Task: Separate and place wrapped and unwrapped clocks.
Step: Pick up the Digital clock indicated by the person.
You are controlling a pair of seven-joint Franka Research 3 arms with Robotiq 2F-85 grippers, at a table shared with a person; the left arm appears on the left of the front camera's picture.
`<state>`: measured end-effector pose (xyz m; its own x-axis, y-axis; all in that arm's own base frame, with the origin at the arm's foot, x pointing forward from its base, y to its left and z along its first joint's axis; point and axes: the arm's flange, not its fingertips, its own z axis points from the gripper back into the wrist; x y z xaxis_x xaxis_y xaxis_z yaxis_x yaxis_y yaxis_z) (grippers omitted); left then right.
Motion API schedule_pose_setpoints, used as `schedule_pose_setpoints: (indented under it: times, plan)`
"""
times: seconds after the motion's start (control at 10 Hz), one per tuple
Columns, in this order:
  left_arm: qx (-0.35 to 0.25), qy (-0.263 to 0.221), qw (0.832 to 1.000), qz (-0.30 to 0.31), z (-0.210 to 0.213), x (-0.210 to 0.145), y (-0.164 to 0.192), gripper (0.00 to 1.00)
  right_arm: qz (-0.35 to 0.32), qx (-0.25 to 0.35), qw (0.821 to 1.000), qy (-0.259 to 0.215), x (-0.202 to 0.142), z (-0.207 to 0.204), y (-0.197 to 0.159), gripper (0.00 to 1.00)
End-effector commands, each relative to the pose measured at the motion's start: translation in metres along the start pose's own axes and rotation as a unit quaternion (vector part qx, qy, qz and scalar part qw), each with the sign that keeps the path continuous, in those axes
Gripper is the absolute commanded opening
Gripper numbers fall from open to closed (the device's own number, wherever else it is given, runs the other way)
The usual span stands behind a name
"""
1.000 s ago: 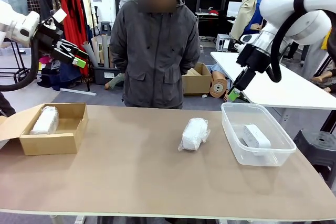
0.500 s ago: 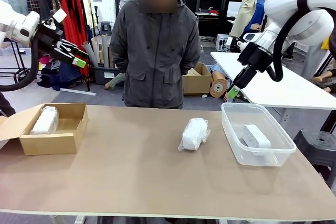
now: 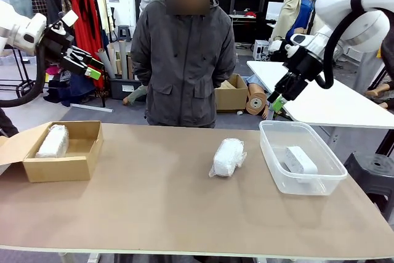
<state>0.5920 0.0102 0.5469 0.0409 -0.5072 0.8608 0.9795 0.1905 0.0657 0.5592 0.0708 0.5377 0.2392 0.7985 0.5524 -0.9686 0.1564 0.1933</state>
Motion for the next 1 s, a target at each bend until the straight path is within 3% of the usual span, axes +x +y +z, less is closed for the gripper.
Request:
schedule_pose_setpoints:
  times: [0.0,0.2,0.6,0.9]
  plan:
    - [0.002,-0.007,1.000,0.000,0.000,0.002,0.000,1.00,0.076,0.022,0.995,-0.053,0.000,0.019,-0.019,1.00]
    - [0.002,-0.007,1.000,0.000,0.000,0.002,0.000,1.00,0.111,0.001,0.990,-0.090,0.004,0.039,-0.029,1.00]
    - [0.002,-0.007,1.000,0.000,0.000,0.002,0.000,1.00,0.128,-0.061,0.983,-0.114,-0.001,0.072,-0.039,1.00]
    - [0.002,-0.007,1.000,0.000,0.000,0.002,0.000,1.00,0.111,-0.073,0.981,-0.143,-0.021,0.090,-0.039,1.00]
